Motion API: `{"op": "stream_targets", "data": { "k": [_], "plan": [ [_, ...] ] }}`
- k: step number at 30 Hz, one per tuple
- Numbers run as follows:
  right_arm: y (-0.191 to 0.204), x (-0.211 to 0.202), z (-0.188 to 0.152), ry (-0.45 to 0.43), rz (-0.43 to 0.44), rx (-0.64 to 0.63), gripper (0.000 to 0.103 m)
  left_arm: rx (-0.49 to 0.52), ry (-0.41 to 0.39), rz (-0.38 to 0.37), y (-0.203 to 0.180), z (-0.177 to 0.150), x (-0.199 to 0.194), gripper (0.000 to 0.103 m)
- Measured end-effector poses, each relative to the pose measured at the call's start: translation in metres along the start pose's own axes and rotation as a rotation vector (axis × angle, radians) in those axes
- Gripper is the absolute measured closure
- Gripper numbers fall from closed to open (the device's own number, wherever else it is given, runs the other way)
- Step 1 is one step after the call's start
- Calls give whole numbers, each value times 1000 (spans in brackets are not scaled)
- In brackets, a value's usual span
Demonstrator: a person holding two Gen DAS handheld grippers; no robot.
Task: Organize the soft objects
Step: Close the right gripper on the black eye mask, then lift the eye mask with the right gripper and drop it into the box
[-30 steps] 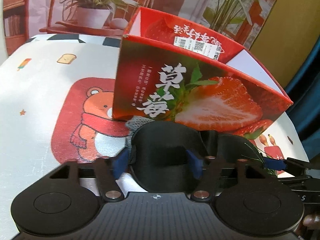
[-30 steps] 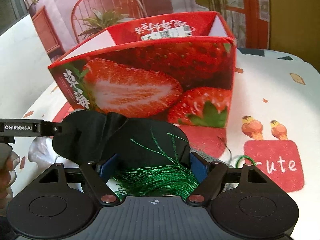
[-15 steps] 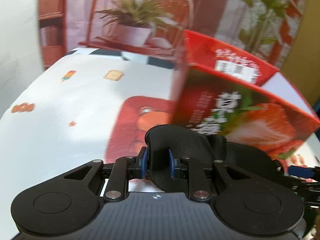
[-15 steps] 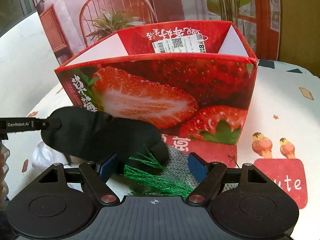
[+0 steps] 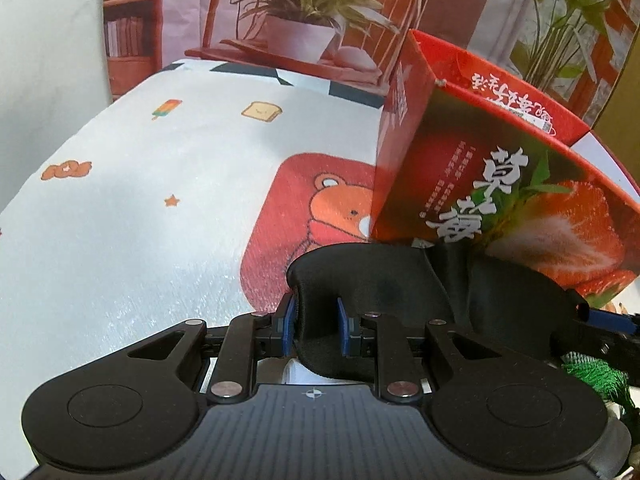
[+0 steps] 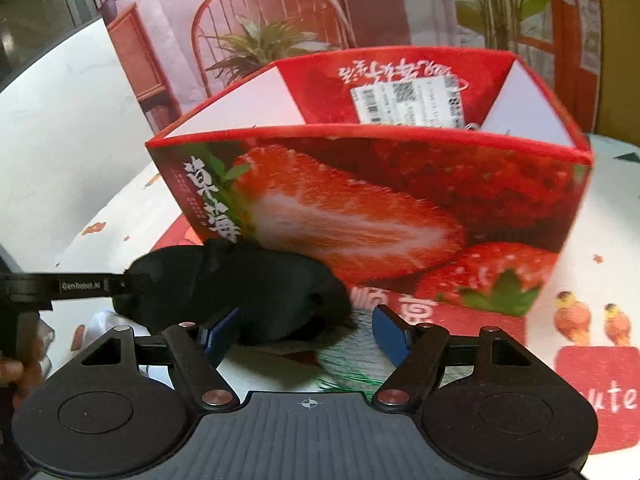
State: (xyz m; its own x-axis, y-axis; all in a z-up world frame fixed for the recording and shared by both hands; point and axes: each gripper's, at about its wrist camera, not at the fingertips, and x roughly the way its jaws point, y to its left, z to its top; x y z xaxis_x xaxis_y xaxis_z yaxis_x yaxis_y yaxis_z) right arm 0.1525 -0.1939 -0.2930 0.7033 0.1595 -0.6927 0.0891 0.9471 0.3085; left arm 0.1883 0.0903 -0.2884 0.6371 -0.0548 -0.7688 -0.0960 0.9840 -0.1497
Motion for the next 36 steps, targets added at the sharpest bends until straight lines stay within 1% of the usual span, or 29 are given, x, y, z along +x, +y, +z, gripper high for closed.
{"op": "stream_targets", "data": {
  "k": [5, 7, 9, 10, 12, 15, 18, 23, 27, 32, 36],
  "plan": [
    [-3, 12, 9, 21, 26, 75, 35, 17, -16, -21, -1, -1, -7, 80],
    [-5, 14, 14, 14, 36, 100, 43, 29, -29, -19, -5, -4, -10, 80],
    [-7, 13, 16, 14, 16, 110, 62, 32, -40, -20, -6, -4, -14, 80],
    [-7, 11, 16, 9, 10, 110, 65, 32, -44, -23, -6, -4, -17, 81],
    [-10, 6, 15, 0, 11, 112, 75, 31, -58, -32, -7, -3, -21, 81],
    [-14, -5, 16, -24, 23, 117, 84, 45, -90, -58, -11, -1, -31, 84],
    [-14, -20, 19, -47, 43, 92, 88, 72, -131, -93, -19, 3, -47, 85],
    [-8, -50, 31, -112, 81, 21, 91, 97, -222, -128, -29, 12, -77, 86],
    [-4, -78, 49, -181, 111, -13, 91, 108, -304, -151, -37, 23, -103, 86],
    [1, -102, 77, -255, 126, -61, 91, 138, -386, -178, -54, 48, -124, 86],
    [-2, -108, 101, -296, 109, -93, 91, 143, -416, -198, -68, 75, -122, 86]
  ]
}}
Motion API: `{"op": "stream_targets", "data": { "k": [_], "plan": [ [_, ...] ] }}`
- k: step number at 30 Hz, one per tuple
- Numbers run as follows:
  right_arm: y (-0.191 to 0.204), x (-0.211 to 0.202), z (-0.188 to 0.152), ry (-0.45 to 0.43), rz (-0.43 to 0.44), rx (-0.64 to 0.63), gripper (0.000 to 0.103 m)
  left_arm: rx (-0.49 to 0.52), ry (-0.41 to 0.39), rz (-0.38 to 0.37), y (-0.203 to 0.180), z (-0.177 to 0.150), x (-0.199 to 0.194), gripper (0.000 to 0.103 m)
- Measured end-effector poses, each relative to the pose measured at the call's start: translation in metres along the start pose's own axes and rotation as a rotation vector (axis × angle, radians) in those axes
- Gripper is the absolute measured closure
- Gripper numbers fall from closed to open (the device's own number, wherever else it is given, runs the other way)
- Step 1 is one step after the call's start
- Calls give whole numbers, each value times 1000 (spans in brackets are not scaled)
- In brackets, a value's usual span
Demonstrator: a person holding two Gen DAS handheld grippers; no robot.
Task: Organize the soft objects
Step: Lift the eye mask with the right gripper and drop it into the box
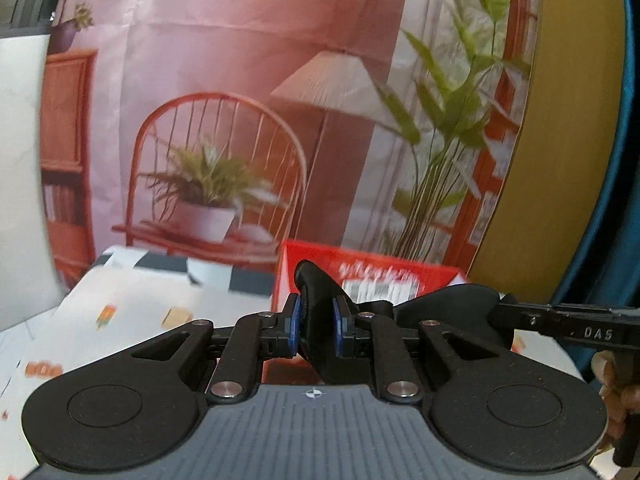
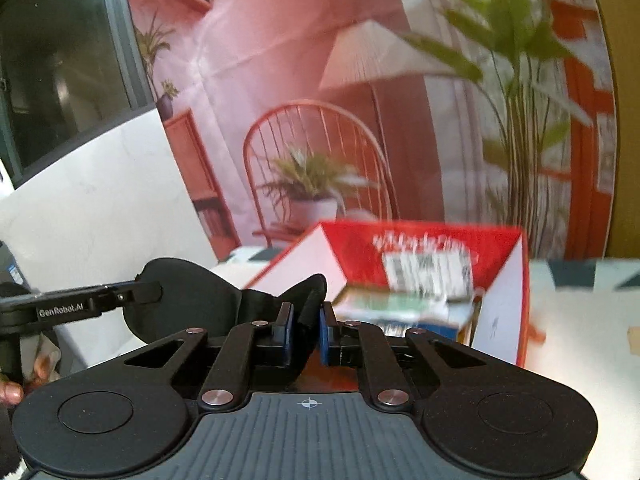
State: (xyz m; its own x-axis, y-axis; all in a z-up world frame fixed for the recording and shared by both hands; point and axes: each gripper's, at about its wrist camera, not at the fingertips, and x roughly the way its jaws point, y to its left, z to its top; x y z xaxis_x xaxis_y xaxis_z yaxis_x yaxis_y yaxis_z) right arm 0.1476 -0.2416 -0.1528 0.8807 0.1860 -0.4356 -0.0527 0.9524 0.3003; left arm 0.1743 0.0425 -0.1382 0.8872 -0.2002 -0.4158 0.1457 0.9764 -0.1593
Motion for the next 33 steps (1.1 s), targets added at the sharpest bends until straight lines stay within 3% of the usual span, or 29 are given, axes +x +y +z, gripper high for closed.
{"op": "stream_targets", "data": {
  "k": [7, 11, 17, 22, 26, 33],
  "plan": [
    [-23, 23, 36, -44, -85, -36, 92, 68, -8, 7, -22, 38, 55, 86],
    [-41, 46, 48, -46, -152, -51, 91, 42, 25, 15, -24, 47, 98, 86],
    [-67, 89, 51, 28, -219, -72, 91, 82, 159, 43, -26, 31, 159, 86],
    [-81, 118, 37, 115, -245, -36, 91, 127, 252, 28, -27, 15, 187, 86],
    [-84, 134, 24, 186, -258, -36, 92, 159, 288, 18, -27, 6, 198, 86],
    [-90, 137, 17, 225, -284, -18, 91, 167, 329, 26, -22, 4, 207, 86]
  ]
}}
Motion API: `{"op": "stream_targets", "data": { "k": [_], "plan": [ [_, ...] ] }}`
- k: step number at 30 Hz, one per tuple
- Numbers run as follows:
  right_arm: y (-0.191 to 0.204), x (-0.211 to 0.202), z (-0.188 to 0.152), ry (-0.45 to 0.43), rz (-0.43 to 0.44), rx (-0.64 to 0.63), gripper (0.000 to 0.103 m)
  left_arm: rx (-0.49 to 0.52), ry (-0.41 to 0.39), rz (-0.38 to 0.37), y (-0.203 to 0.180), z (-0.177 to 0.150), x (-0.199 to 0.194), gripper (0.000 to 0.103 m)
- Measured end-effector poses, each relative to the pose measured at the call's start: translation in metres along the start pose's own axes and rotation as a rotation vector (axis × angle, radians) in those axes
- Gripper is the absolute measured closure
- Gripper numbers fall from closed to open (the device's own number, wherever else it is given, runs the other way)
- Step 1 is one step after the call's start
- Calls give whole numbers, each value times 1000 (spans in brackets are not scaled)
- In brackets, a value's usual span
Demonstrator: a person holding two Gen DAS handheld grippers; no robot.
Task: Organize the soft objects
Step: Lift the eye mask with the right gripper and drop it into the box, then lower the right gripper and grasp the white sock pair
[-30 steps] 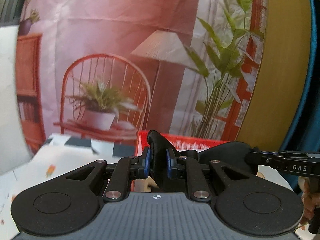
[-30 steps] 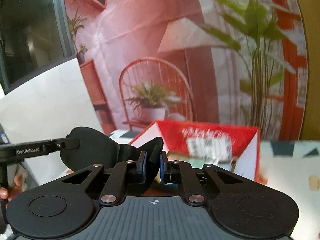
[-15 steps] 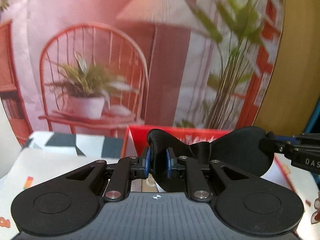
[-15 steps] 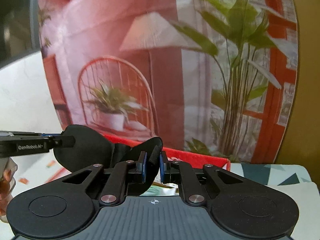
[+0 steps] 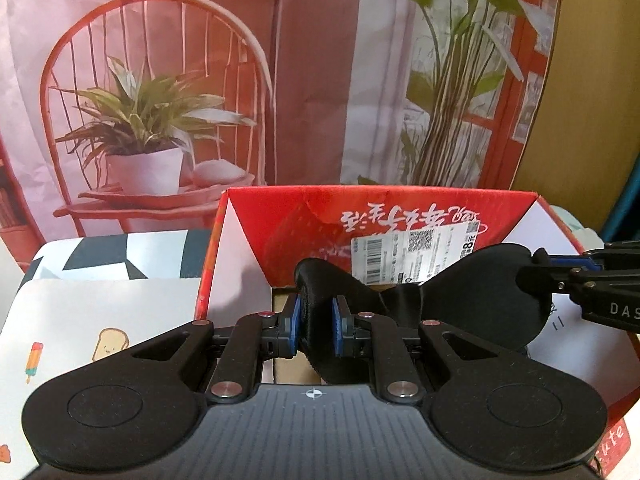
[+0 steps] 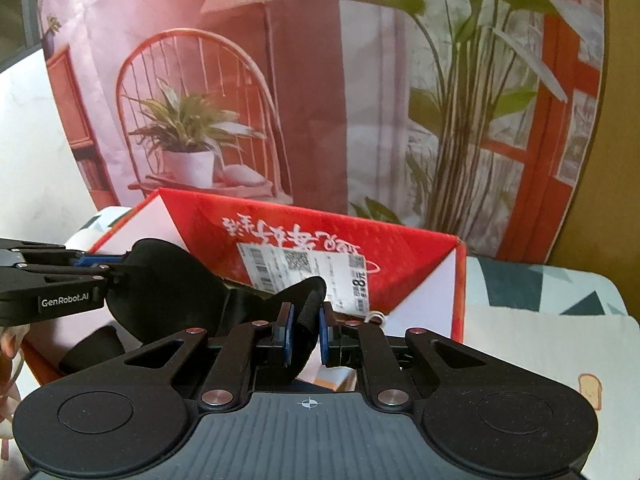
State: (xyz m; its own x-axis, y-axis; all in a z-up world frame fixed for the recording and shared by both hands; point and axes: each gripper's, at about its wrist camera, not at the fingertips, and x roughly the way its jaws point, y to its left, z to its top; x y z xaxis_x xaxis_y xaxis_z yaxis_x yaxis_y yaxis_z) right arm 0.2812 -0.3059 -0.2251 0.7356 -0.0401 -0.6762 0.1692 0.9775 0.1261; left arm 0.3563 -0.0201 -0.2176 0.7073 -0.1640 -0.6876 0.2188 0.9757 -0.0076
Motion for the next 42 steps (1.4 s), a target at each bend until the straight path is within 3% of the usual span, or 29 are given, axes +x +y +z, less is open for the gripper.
{"op": "stream_targets", "data": {
  "k": [8, 11, 13, 17, 19, 22, 24, 27, 28, 33, 42],
  "plan": [
    [0, 0, -2, 6, -21, -6, 90, 18, 31, 0, -2, 2, 1, 83],
    [-2, -5, -2, -14, -45, 5, 85, 17, 40, 0, 0, 4, -2, 68],
    [-3, -9, -2, -22, -55, 3, 82, 8, 45, -3, 3, 5, -5, 47],
    [-5, -20, -2, -43, -66, 5, 76, -5, 28, -21, 6, 7, -18, 31],
    [-5, -27, -2, -56, -73, 8, 69, -12, 11, -34, 8, 9, -27, 20],
    [-6, -40, -5, -92, -74, 24, 50, -13, -11, -54, 9, 9, -43, 13],
    [-6, -52, -8, -131, -71, 35, 25, -18, -26, -79, 11, 5, -58, 9],
    [-5, -70, -15, -174, -56, 39, 3, -13, -46, -93, 11, -6, -79, 7],
    [-4, -75, -18, -182, -54, 41, 1, -8, -53, -97, 11, -11, -87, 7],
    [5, -101, -41, -192, -66, 32, 0, 31, -76, -108, 10, -42, -120, 7],
    [17, -137, -111, -184, 33, 107, 1, 18, -34, -114, 10, -104, -148, 8]
  ]
}}
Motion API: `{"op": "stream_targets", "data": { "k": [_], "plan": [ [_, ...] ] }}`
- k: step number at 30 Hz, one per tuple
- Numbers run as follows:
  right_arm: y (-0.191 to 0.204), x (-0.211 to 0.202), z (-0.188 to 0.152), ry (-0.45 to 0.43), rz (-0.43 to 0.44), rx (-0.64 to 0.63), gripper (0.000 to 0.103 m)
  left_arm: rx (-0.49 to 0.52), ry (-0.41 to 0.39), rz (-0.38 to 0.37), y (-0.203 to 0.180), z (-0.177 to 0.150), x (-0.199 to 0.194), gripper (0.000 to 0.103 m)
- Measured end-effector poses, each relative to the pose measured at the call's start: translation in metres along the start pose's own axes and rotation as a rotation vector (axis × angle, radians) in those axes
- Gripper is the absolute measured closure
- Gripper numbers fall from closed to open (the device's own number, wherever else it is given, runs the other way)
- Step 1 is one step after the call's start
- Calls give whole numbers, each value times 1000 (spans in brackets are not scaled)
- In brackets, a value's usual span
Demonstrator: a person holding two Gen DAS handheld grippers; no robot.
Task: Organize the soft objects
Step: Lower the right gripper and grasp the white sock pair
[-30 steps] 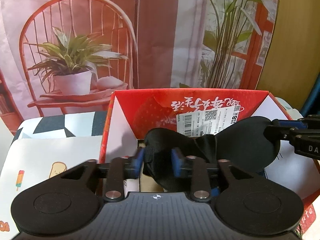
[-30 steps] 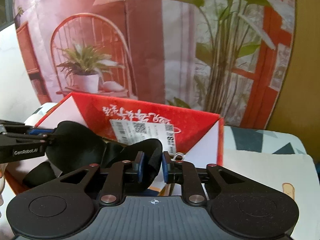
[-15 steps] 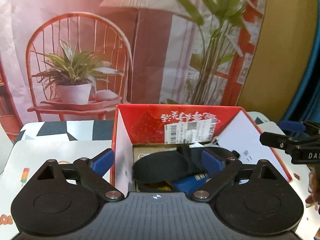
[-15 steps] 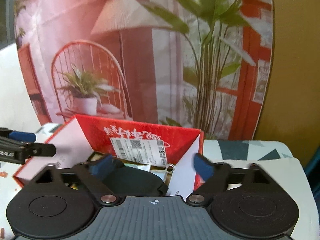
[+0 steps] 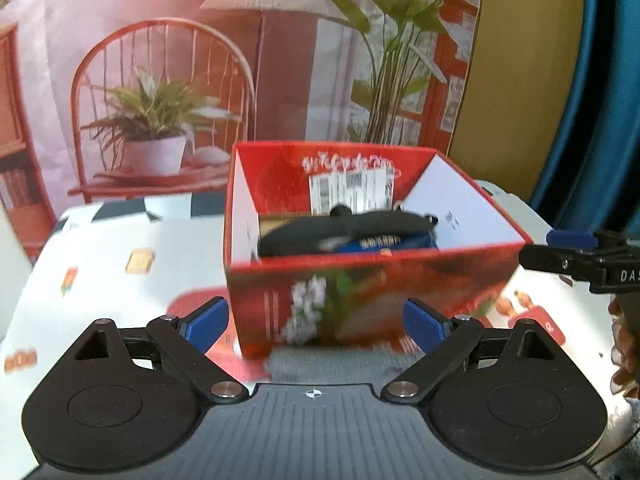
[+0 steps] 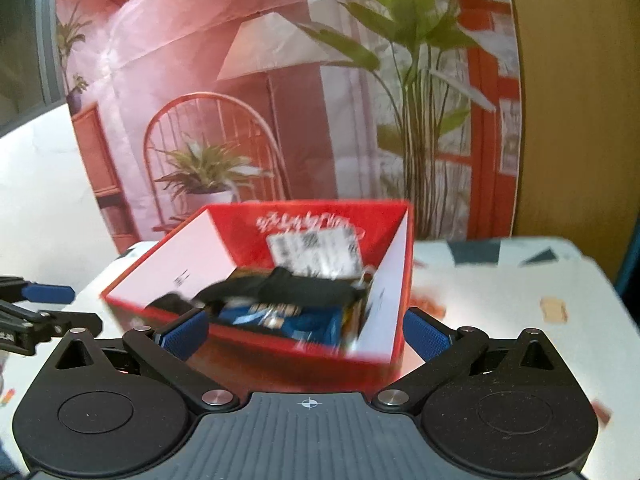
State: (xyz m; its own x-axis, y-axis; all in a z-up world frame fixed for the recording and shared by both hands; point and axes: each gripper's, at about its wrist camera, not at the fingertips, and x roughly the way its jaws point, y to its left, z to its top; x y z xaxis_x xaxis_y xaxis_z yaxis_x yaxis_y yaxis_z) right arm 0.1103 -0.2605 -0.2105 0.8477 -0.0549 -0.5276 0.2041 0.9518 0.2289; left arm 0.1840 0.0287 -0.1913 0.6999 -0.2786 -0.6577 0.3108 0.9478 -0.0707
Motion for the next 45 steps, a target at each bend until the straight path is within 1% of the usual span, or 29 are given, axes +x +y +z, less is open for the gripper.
{"op": "stream_targets", "data": {
  "k": [4, 5, 7, 9, 13, 17, 20, 22, 28, 29, 34, 37, 41, 42, 43, 44, 45],
  "plan": [
    [3, -10, -28, 50, 17, 35, 3, -36, 17, 7, 1, -23, -8, 8],
    [4, -12, -35, 64, 18, 42, 7, -40, 22, 16, 1, -29, -9, 8],
    [6, -15, -47, 85, 20, 49, 9, -47, 31, 35, 2, -37, -11, 8],
    [10, -17, -58, 110, 23, 49, 12, -64, 36, 62, 5, -47, -14, 8],
    [21, -25, -76, 142, 36, 23, 16, -100, 61, 78, 8, -63, -18, 9],
    [29, -33, -91, 177, 71, 42, 25, -85, 69, 111, 9, -74, -23, 9],
    [35, -37, -99, 200, 87, 30, 29, -95, 83, 121, 11, -80, -25, 9],
    [37, -38, -104, 219, 89, 21, 31, -104, 99, 122, 12, -84, -24, 10],
    [39, -33, -115, 276, 71, 0, 35, -127, 127, 116, 15, -96, -19, 11],
    [39, -32, -118, 283, 66, 0, 37, -127, 130, 119, 15, -98, -18, 11],
    [39, -24, -125, 295, 60, -14, 39, -158, 154, 117, 23, -106, -11, 11],
    [43, -22, -128, 290, 51, -62, 39, -176, 169, 116, 27, -110, -7, 12],
    [46, -21, -129, 288, 43, -86, 40, -188, 168, 118, 32, -114, -5, 12],
    [46, -21, -129, 287, 40, -88, 42, -191, 164, 120, 33, -114, -5, 14],
    [45, -20, -129, 285, 37, -89, 43, -193, 160, 121, 34, -115, -6, 18],
    [45, -21, -129, 284, 32, -90, 48, -195, 160, 121, 34, -116, -6, 21],
    [44, -21, -130, 284, 26, -93, 53, -199, 164, 117, 35, -116, -5, 29]
  ]
}}
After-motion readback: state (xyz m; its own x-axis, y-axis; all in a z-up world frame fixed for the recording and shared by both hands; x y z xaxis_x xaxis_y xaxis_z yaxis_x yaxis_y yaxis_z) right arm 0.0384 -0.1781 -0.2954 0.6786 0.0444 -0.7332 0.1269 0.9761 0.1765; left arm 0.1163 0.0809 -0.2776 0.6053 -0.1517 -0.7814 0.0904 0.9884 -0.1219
